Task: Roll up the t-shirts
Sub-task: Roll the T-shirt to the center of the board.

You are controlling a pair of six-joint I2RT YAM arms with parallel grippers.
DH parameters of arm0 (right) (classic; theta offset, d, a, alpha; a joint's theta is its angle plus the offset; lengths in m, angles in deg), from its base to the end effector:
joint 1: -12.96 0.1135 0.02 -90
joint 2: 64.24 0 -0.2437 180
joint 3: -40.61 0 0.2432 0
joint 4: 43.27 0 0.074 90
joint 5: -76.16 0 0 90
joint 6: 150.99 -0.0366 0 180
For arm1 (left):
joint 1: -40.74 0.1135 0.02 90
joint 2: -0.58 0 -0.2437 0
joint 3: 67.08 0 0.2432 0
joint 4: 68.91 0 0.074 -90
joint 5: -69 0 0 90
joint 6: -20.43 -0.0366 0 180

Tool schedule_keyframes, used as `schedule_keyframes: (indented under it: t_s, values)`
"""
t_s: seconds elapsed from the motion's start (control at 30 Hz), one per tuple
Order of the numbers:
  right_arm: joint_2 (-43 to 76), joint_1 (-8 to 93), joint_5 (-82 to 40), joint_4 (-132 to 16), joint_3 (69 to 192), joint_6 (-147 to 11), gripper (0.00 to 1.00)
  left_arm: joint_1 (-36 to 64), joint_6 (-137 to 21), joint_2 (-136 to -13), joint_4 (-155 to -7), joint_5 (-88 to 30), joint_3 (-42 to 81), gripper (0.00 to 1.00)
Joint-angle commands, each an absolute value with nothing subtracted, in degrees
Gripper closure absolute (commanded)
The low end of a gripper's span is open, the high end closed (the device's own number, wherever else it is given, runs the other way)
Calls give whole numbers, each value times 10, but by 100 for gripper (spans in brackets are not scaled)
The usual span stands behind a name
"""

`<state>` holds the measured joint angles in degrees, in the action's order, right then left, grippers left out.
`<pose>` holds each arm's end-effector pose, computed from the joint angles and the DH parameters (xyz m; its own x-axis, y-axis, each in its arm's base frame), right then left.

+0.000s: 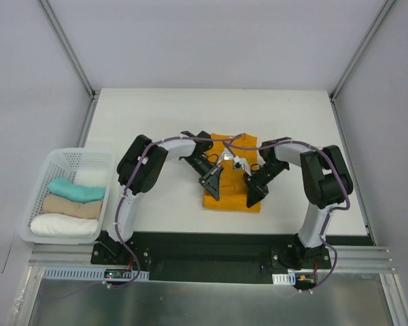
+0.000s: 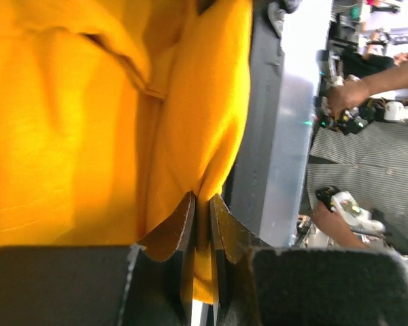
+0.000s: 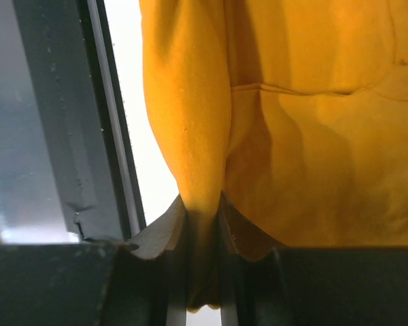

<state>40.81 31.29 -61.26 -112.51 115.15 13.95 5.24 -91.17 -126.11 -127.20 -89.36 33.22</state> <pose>0.2536 0.1124 0.1280 -0.1519 -0.7386 -0.6568 -0.9280 -0.1222 0.3521 0.2990 -0.2551 0.1137 -0.6490 0.6297 -0.4269 0.5628 0.0198 -0.8264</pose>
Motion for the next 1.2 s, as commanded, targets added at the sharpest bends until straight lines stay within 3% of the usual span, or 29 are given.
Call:
schedule_keyframes:
  t_s: [0.0, 0.03, 0.17, 0.37, 0.5, 0.67, 0.8, 1.17]
  values:
    - [473, 302, -615, -1247, 1205, 166, 88, 66, -898, -1269, -1296, -809, 356, 87]
    - [481, 302, -615, -1252, 1212, 161, 88, 67, -884, -1265, -1292, -788, 366, 78]
    - [537, 302, -613, -1282, 1261, 120, 89, 108, -843, -1194, -1249, -721, 362, 67]
    - [591, 302, -602, -1285, 1308, 34, 90, 129, -855, -1032, -1208, -699, 272, 60]
    - [638, 302, -601, -1317, 1355, 7, 90, 88, -929, -917, -1135, -638, 175, 55]
    - [686, 303, -596, -1340, 1400, -38, 90, -38, -1060, -809, -976, -521, 35, 47]
    - [703, 303, -599, -1365, 1415, -32, 91, -90, -1119, -805, -894, -476, -14, 41]
    - [707, 303, -602, -1373, 1419, -25, 92, -111, -1150, -892, -870, -481, 3, 42]
